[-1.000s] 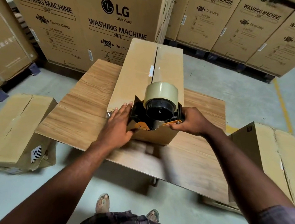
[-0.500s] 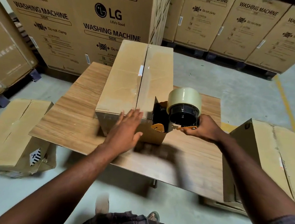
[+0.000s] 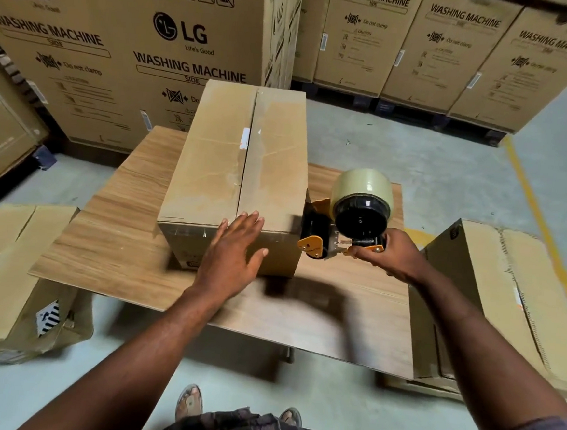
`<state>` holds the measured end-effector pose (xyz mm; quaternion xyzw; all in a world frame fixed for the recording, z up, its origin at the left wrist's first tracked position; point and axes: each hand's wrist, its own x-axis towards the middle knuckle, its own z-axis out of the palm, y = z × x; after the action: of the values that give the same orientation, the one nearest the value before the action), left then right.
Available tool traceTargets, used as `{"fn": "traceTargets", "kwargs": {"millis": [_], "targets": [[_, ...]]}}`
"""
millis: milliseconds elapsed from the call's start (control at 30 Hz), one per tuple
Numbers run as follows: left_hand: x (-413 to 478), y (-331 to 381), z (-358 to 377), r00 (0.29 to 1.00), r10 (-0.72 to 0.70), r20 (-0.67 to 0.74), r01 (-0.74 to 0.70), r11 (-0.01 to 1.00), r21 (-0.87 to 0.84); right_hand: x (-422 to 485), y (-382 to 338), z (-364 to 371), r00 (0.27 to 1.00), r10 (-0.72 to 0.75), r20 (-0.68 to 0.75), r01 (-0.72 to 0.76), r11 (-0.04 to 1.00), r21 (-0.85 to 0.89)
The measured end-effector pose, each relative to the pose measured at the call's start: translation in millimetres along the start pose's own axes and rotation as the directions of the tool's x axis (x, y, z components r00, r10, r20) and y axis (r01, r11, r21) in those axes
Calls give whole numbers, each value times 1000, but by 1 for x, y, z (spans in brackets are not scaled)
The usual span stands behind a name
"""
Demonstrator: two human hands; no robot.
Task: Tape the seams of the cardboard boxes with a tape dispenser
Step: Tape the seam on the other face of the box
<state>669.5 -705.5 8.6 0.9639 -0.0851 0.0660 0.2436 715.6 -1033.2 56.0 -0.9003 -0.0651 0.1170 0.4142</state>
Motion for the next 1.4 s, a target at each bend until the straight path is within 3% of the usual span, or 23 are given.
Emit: {"fn": "traceTargets", "kwargs": {"millis": [67,233,367,800,1100,1233,1333,1400], "targets": [[8,17,0,999,-35,-18,35,999,-3,1,3,6,1000,-13,-17,13,1000,10],[24,43,16,991,107,80,-106,994,-17,2,5,8,999,-26,-23,27,999,28],[18,31,22,982,177,60,-177,984,-9,1,9,3,999,-27,-43,28,1000,11],[21,26,31,987,159,35,-156,984,-83,-3,41,-5,999,30,-12,-32,988,-150],[22,30,34,995,98,34,-94,991,-100,23,28,-5,998,-20,68,39,957,-287],[21,30,35,995,101,16,-98,990,-100,22,41,-6,995,50,86,-15,928,-373],[22,30,36,994,108,11,-107,990,-93,16,58,6,972,200,122,-90,799,-595],[22,30,36,995,103,13,-101,991,-89,8,72,24,948,286,142,-153,796,-586]]}}
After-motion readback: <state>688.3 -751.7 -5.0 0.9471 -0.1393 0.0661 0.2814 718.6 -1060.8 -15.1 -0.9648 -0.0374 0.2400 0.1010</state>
